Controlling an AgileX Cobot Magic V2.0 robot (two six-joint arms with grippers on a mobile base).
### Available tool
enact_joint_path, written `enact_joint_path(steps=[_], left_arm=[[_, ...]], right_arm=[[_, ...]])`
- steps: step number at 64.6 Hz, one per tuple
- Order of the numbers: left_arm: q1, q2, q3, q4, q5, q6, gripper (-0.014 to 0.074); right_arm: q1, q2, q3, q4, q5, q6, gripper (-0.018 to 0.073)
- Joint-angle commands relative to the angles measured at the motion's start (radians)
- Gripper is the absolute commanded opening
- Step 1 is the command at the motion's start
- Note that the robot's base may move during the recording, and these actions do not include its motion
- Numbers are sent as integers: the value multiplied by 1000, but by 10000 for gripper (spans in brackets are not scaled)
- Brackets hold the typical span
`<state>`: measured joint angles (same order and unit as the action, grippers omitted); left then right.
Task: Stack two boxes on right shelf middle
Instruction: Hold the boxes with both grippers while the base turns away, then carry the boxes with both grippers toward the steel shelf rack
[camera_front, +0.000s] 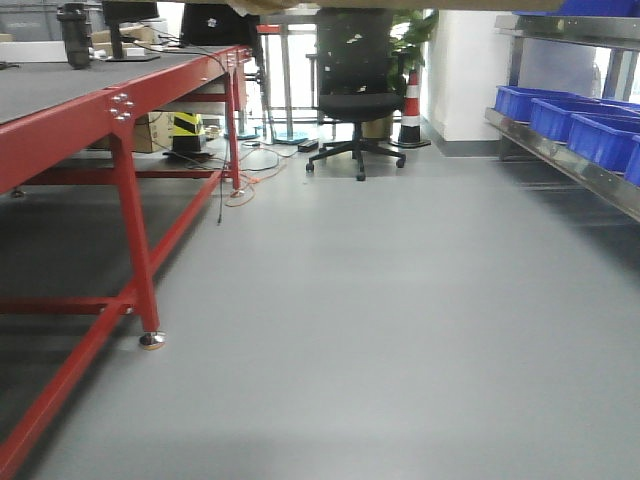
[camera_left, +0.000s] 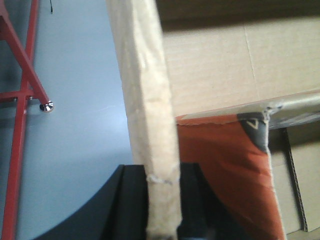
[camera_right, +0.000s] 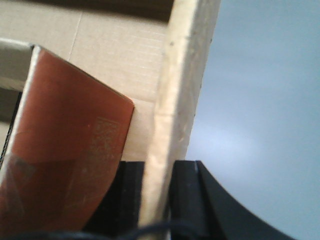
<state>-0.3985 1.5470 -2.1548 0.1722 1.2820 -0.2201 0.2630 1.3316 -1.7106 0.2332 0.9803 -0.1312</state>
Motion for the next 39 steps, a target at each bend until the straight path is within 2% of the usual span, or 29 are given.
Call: enact_joint_path(steps=[1, 39], left_arm=[[-7, -14, -14, -29, -61, 3, -111], [-7, -14, -14, -29, -61, 3, -111]], right_arm=[[0, -10, -10, 10, -49, -9, -153], [0, -10, -10, 10, -49, -9, -153]])
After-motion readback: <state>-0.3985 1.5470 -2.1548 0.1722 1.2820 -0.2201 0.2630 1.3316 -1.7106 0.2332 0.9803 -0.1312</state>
